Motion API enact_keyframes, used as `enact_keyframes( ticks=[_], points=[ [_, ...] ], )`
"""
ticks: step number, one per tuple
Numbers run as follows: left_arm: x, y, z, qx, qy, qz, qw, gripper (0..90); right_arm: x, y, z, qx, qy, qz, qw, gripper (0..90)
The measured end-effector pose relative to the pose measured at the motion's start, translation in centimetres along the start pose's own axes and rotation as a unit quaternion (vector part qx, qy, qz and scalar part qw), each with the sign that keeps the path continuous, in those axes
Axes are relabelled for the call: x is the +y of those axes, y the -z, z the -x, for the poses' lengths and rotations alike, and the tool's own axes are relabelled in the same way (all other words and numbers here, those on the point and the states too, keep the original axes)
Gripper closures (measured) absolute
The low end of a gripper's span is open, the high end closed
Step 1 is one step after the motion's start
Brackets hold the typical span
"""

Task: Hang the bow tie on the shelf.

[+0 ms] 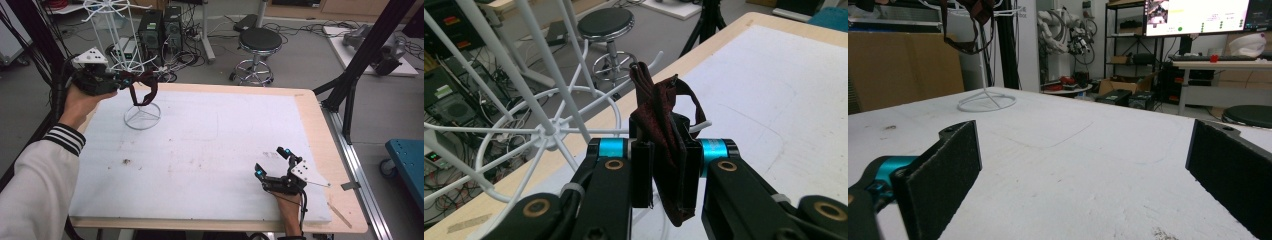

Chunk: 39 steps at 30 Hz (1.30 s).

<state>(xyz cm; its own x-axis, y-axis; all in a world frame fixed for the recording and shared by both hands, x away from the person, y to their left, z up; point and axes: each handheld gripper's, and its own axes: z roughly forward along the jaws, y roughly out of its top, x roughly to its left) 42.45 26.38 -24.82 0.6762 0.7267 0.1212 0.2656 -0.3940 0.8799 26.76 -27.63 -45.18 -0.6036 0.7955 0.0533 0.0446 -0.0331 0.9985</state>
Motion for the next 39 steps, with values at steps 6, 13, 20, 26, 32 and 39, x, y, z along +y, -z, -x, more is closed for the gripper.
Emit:
enact_keyframes(
  ticks=[6,13,20,26,32,39],
  points=[
    [0.5,-0.1,0.1,0.003,-0.002,-0.007,1.0000,79.7,0.0,0.0,0.0,0.000,0.004,-0.002,1.0000,0.6],
    [0.5,-0.4,0.1,0.011,0.002,-0.013,0.9998,76.3,0.0,0.0,0.0,0.001,0.004,-0.002,1.0000,0.6],
    [0.5,-0.4,0.1,0.033,0.013,-0.013,0.9993,59.7,-0.1,0.0,0.0,0.002,0.002,-0.004,1.0000,0.6],
    [0.0,0.1,0.2,0.045,0.015,0.018,0.9987,36.5,0.0,0.0,-0.1,0.001,0.003,-0.004,1.0000,0.6],
    [-0.9,1.7,1.0,0.025,-0.034,0.115,0.9924,16.0,-0.1,0.0,-0.1,0.002,0.004,-0.006,1.0000,0.6],
    [-3.6,4.0,2.9,0.010,-0.034,0.165,0.9856,1.7,-0.1,0.0,0.0,0.001,-0.001,-0.004,1.0000,0.6]
  ],
)
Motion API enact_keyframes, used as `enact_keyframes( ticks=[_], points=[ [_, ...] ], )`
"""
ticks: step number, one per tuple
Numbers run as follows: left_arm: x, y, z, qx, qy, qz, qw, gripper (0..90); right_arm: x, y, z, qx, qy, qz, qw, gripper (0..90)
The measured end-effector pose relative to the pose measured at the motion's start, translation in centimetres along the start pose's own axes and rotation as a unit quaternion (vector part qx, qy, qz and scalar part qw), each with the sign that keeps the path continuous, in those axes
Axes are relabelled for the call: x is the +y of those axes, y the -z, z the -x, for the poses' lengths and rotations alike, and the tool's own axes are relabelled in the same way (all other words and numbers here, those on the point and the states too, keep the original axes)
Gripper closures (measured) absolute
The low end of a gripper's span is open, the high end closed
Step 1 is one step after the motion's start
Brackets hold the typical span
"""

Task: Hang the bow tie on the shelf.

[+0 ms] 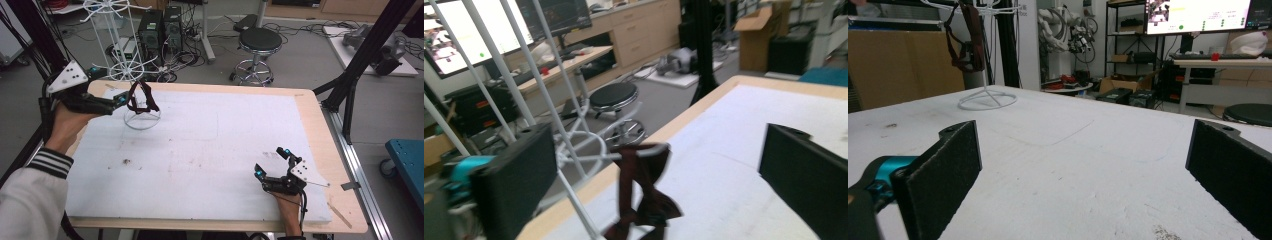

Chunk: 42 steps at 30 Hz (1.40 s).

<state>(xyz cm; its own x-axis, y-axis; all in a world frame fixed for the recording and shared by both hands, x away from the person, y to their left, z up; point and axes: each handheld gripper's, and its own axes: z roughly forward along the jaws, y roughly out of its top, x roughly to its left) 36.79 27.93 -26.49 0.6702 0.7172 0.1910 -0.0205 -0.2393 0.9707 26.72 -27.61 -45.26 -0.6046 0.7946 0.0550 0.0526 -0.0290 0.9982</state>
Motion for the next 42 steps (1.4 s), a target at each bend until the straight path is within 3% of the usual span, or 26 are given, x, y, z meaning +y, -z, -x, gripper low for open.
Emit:
enact_keyframes(
  ticks=[2,4,7,11,14,17,30,38,42],
  points=[
    [-0.8,1.0,0.7,0.013,-0.005,0.014,0.9998,1.7,0.0,0.0,0.1,0.000,0.000,0.002,1.0000,0.6],
    [-1.8,1.9,1.4,0.013,0.000,0.031,0.9994,1.7,0.0,0.0,0.1,-0.001,0.000,0.002,1.0000,0.6],
    [-4.1,2.9,2.8,-0.002,0.017,0.046,0.9988,1.7,0.0,0.0,0.0,-0.003,0.001,0.002,1.0000,0.6],
    [-7.4,3.9,4.3,-0.015,0.035,0.055,0.9977,1.7,0.0,0.0,0.0,-0.006,0.004,0.003,1.0000,0.6],
    [-9.8,4.1,5.2,-0.018,0.051,0.049,0.9974,1.7,0.0,0.0,0.0,-0.008,0.002,0.003,1.0000,0.6],
    [-11.5,4.3,6.1,-0.012,0.053,0.053,0.9971,1.7,0.0,0.0,0.0,-0.011,0.005,0.004,0.9999,0.6],
    [-14.4,4.6,7.9,-0.026,0.075,0.069,0.9944,1.7,0.0,0.0,-0.2,-0.012,0.012,0.002,0.9999,0.6],
    [-17.9,4.6,9.2,0.000,0.073,0.079,0.9941,1.7,0.0,0.0,-0.2,-0.013,0.014,0.003,0.9998,0.6],
    [-18.4,4.9,9.2,0.007,0.080,0.094,0.9923,1.7,0.0,0.0,-0.2,-0.011,0.018,0.004,0.9998,0.6]
  ],
)
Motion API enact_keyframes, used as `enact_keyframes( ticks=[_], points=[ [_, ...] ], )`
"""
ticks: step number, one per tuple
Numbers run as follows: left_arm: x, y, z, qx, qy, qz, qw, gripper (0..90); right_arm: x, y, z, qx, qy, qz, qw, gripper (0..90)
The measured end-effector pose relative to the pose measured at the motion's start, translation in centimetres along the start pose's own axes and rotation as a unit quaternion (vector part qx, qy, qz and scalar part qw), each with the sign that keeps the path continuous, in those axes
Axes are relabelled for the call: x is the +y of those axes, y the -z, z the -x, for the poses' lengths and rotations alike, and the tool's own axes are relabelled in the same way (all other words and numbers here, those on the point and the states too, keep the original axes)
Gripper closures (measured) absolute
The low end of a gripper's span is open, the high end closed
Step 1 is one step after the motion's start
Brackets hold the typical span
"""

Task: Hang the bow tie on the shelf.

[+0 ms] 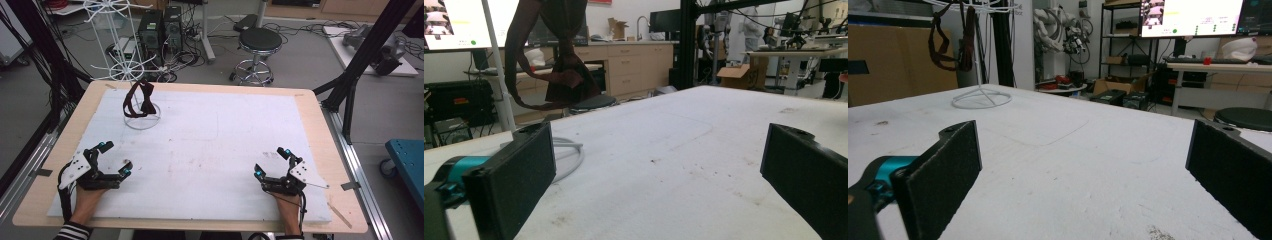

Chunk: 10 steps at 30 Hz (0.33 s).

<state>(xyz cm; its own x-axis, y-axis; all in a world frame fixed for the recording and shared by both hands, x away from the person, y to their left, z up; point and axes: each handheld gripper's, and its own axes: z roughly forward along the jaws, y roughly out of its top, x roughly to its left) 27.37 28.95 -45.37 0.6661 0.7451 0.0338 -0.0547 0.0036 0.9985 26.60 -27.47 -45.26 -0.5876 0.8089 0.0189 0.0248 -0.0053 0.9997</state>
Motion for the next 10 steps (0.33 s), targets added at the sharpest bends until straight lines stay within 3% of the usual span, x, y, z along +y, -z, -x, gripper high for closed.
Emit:
enact_keyframes(
  ticks=[10],
  points=[
    [-0.05,-0.04,-0.11,0.014,0.011,-0.005,0.9998,1.7,-0.01,0.00,-0.12,0.000,-0.002,-0.004,1.0000,0.6]
  ],
)
